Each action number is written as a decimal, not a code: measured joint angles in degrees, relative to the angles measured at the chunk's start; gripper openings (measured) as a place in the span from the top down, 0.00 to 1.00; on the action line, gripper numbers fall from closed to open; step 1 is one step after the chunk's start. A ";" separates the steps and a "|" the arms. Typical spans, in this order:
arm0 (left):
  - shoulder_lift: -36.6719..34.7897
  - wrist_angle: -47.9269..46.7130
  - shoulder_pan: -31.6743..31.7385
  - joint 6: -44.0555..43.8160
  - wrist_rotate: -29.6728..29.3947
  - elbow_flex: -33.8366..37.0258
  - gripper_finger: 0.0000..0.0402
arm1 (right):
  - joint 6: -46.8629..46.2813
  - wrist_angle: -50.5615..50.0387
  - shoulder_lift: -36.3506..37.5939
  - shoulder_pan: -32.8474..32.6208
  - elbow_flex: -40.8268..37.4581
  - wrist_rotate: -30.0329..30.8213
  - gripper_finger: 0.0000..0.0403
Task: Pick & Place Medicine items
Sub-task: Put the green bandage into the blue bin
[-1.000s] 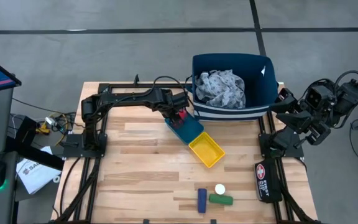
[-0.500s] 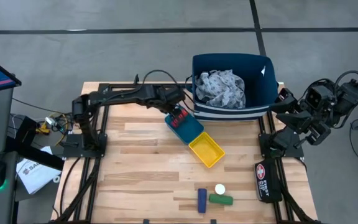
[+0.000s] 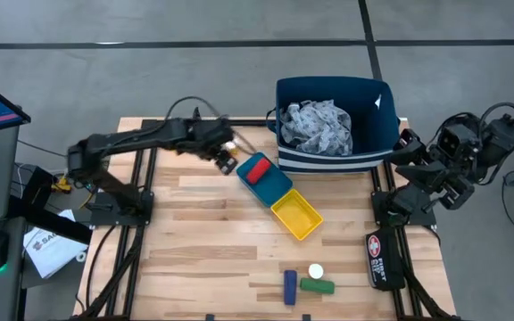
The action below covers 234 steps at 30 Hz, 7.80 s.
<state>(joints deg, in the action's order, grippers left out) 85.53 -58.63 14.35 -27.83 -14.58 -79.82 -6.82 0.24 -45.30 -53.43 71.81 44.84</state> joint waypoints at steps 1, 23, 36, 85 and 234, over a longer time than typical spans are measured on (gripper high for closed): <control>-2.33 0.34 -0.91 -1.49 0.07 2.58 0.49 | -0.87 -0.70 0.00 -0.36 0.00 0.12 0.60; -25.06 44.72 -30.97 -2.29 -6.67 22.34 0.48 | -75.01 -49.60 -5.82 -0.92 0.02 -19.63 0.60; -25.04 45.90 -30.97 3.83 -6.94 22.33 0.45 | -83.03 -50.14 -25.94 -5.45 0.00 -35.62 0.55; -25.06 43.01 -27.40 6.01 -1.59 22.31 0.41 | -58.95 -39.55 -61.12 -2.04 -2.91 -25.54 0.35; -16.14 60.21 -22.32 30.62 23.13 22.22 0.32 | -22.85 -26.91 -37.64 42.50 8.50 -48.86 0.59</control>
<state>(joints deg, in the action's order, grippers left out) 69.38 1.58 -7.98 2.79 8.55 -57.60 -29.66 -26.67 -82.94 -10.92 80.31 -4.02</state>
